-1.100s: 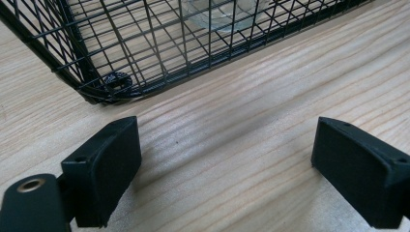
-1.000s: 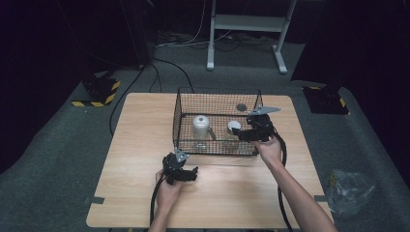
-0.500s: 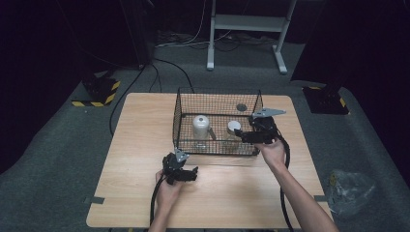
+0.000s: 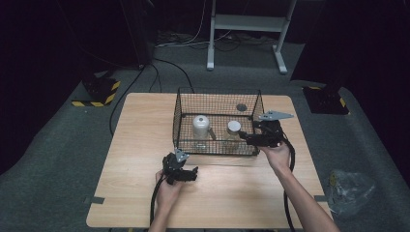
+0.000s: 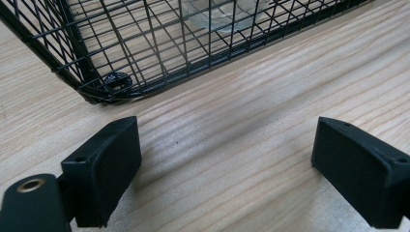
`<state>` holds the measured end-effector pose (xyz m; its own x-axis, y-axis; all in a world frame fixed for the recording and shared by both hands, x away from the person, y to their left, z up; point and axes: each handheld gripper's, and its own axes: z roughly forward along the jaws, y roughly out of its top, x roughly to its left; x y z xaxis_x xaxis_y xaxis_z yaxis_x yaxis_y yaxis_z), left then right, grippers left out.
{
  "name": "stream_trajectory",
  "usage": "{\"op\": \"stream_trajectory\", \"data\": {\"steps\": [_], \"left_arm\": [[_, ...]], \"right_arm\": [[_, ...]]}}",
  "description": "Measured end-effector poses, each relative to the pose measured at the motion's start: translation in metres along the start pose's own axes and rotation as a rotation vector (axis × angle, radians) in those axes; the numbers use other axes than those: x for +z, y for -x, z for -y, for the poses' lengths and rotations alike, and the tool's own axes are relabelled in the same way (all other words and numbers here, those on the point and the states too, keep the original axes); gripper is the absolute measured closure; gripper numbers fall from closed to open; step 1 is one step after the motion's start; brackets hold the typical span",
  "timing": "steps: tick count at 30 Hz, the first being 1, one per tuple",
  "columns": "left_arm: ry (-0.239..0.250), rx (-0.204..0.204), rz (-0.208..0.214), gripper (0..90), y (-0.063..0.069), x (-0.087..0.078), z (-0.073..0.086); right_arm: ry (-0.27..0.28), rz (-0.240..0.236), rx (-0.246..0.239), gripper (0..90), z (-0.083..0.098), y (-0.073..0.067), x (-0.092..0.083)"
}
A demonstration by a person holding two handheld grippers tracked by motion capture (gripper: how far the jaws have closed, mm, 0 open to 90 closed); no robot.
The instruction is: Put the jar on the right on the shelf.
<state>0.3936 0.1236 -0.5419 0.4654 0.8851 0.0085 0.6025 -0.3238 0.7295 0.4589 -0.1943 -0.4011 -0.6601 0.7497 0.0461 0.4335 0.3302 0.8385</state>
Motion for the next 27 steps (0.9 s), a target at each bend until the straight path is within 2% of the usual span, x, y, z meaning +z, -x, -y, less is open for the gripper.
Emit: {"op": "stream_trajectory", "data": {"steps": [27], "left_arm": [[0.0, 0.0, 0.0, 10.5, 0.0, 0.0, 0.0]], "right_arm": [[0.027, -0.019, 0.014, 24.7, 0.025, -0.002, -0.018]]}}
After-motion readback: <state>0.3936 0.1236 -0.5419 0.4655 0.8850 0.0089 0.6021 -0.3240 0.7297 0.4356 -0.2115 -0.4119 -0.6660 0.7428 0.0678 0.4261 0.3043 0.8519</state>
